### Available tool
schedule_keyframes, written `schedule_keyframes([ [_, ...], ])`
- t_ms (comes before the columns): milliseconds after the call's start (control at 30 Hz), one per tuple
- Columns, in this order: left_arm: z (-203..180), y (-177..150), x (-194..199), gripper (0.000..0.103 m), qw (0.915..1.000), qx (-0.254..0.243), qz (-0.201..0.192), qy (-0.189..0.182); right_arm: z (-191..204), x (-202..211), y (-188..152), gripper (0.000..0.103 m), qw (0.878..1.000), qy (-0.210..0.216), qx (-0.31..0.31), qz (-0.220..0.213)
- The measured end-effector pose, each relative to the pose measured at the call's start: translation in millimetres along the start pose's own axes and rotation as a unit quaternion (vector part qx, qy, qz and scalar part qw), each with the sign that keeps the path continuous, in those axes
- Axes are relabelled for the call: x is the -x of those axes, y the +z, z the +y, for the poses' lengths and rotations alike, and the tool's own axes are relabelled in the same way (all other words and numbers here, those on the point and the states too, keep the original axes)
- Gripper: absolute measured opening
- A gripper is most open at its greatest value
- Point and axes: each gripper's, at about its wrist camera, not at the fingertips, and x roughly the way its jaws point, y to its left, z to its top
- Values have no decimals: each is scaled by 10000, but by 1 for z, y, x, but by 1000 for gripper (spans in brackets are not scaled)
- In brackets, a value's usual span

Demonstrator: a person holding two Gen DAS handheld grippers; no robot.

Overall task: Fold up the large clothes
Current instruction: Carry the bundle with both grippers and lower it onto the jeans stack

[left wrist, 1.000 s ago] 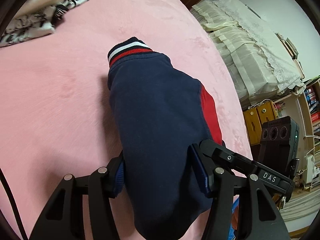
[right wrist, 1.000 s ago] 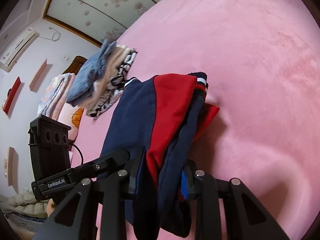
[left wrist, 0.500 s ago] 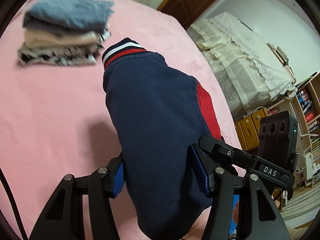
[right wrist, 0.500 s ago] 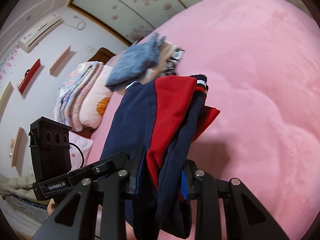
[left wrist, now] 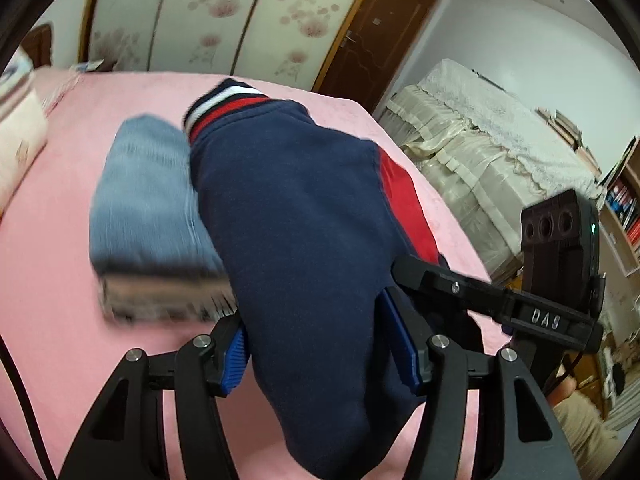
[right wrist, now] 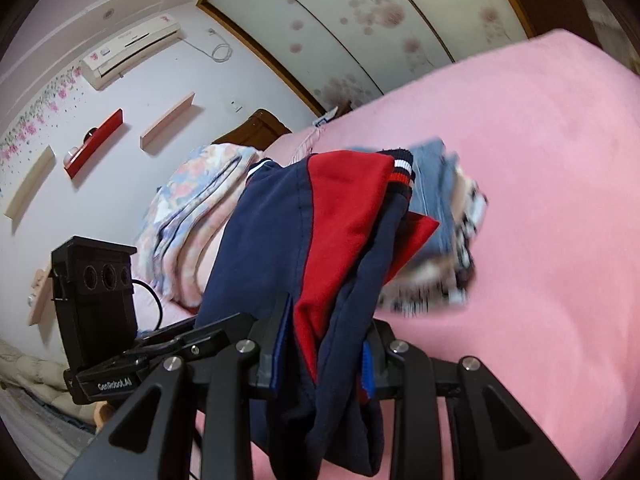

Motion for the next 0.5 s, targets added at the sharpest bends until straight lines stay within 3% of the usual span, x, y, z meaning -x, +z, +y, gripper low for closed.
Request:
schedule_keyframes([
  [133,40,55,-36,59,9997,-161,137,125,-5,-55,55,29,9997,-208,69,-61],
  [300,91,105,-87,61,9989,-147,287,345,-34,-118,95,29,9993,-328,-116,-96],
  [433,123,119,-128,64,9971,39,306,689,-63,-164,110,29,9986,-316,-415,-90],
  [500,139,118,-151,69,9928,41,376,1135,-85,-192,110,30,9978,-296,-594,56],
])
